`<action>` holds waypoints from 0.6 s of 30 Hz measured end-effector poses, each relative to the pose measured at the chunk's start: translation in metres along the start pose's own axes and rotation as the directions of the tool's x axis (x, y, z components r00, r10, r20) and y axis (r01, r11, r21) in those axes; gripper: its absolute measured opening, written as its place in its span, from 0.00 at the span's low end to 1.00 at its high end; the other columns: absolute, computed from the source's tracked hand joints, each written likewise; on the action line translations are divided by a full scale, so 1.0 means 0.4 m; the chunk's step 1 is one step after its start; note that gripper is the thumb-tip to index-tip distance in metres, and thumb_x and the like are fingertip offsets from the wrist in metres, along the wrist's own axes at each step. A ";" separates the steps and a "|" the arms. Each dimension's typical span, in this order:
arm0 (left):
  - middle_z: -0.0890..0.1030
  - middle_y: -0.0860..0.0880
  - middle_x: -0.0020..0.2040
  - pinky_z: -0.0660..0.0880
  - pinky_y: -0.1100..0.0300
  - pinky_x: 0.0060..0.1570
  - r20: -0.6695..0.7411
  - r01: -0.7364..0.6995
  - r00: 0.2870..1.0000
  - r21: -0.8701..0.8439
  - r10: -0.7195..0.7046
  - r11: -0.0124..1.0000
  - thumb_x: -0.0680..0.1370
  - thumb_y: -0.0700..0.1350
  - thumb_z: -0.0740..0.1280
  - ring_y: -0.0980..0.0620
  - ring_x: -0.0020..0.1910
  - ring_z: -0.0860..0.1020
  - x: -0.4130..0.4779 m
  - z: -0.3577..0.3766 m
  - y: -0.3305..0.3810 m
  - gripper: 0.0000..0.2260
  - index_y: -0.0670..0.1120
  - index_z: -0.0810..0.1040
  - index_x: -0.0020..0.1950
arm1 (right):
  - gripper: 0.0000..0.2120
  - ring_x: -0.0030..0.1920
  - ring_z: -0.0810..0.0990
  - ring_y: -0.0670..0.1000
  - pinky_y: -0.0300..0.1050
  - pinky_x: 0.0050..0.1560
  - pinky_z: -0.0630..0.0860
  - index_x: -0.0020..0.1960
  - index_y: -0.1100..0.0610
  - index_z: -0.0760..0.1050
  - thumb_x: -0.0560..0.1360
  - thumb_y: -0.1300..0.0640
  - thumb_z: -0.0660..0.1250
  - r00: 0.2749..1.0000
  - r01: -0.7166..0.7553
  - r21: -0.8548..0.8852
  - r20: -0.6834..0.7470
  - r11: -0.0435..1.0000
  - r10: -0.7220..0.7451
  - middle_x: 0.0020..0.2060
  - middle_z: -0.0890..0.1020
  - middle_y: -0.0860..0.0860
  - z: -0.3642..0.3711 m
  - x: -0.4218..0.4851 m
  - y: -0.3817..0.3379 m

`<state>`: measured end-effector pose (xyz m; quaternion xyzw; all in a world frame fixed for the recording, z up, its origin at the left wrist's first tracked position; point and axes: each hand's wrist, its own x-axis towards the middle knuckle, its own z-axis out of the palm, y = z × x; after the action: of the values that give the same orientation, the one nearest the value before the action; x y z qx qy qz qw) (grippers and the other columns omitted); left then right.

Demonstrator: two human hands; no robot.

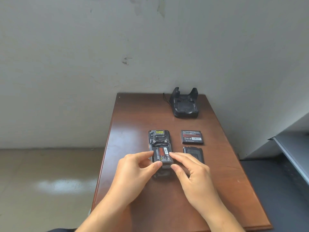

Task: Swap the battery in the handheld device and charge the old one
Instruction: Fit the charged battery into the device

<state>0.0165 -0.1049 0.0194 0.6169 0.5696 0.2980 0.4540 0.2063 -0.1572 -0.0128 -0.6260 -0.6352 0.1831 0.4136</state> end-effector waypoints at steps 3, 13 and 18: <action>0.76 0.58 0.32 0.68 0.70 0.38 -0.046 -0.075 0.996 0.112 0.080 0.991 0.72 0.55 0.76 0.63 0.32 0.74 0.000 -0.001 -0.002 0.18 0.54 0.84 0.61 | 0.15 0.60 0.80 0.36 0.28 0.62 0.71 0.64 0.51 0.83 0.77 0.59 0.71 1.000 0.018 -0.038 -0.003 0.999 -0.018 0.58 0.84 0.40 0.006 0.002 0.002; 0.81 0.63 0.62 0.71 0.77 0.52 -0.054 -0.165 0.983 0.175 0.176 0.971 0.72 0.51 0.77 0.67 0.50 0.80 0.010 0.005 -0.011 0.19 0.55 0.84 0.62 | 0.17 0.60 0.80 0.35 0.28 0.63 0.71 0.63 0.52 0.83 0.76 0.61 0.72 1.000 0.020 -0.075 -0.020 0.997 -0.021 0.58 0.84 0.42 0.016 0.009 0.002; 0.83 0.67 0.52 0.76 0.73 0.49 -0.088 -0.119 0.988 0.102 0.128 0.988 0.70 0.47 0.79 0.66 0.46 0.80 0.007 0.016 -0.013 0.19 0.55 0.84 0.60 | 0.17 0.60 0.81 0.39 0.38 0.63 0.78 0.63 0.53 0.83 0.76 0.58 0.70 1.000 0.006 -0.044 -0.015 0.999 -0.007 0.59 0.83 0.42 0.017 0.009 0.004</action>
<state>0.0203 -0.1040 0.0119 0.6576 0.5646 0.3265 0.3772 0.2024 -0.1515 -0.0169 -0.6343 -0.6380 0.1630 0.4050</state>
